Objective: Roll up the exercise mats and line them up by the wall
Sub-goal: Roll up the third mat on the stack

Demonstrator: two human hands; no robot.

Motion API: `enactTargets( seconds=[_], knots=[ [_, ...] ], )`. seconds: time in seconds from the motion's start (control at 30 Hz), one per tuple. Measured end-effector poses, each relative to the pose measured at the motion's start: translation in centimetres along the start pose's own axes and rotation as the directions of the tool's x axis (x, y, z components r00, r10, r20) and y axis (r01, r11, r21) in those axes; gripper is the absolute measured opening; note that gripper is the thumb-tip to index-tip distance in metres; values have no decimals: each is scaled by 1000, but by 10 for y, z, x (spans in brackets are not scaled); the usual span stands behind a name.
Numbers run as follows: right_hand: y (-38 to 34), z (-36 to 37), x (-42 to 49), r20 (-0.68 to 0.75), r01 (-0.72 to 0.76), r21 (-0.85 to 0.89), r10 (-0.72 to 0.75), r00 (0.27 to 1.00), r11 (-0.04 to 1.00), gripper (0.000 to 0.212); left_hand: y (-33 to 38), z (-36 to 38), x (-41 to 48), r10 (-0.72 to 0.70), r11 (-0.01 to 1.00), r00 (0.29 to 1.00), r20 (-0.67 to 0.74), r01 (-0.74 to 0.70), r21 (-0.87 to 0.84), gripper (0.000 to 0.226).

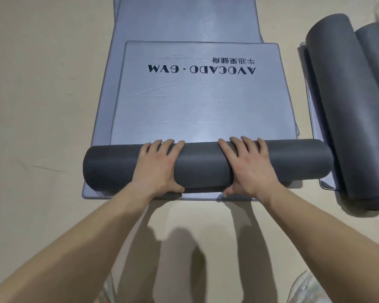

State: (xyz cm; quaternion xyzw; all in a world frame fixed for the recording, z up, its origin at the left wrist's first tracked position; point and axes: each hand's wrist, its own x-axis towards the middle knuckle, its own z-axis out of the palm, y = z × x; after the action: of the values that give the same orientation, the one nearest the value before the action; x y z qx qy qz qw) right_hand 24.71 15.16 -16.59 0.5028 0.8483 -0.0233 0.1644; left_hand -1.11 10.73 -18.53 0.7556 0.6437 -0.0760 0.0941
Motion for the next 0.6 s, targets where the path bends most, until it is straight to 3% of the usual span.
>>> enactTargets(
  seconds=[0.13,0.4,0.6],
  knots=[
    [9,-5,20,-13,49,-41,-50,999,998,133,-14,-13,26,36,998,994,107,-31,-49,128],
    [-10,-21,-14,217,129,21,-130,968,991,114,-2,-25,-14,47,990,921,387,10,-143,123],
    [-21,-26,-33,311,68,143,-110,944,987,118,32,-6,-88,-44,999,977,210,42,17,144]
  ],
)
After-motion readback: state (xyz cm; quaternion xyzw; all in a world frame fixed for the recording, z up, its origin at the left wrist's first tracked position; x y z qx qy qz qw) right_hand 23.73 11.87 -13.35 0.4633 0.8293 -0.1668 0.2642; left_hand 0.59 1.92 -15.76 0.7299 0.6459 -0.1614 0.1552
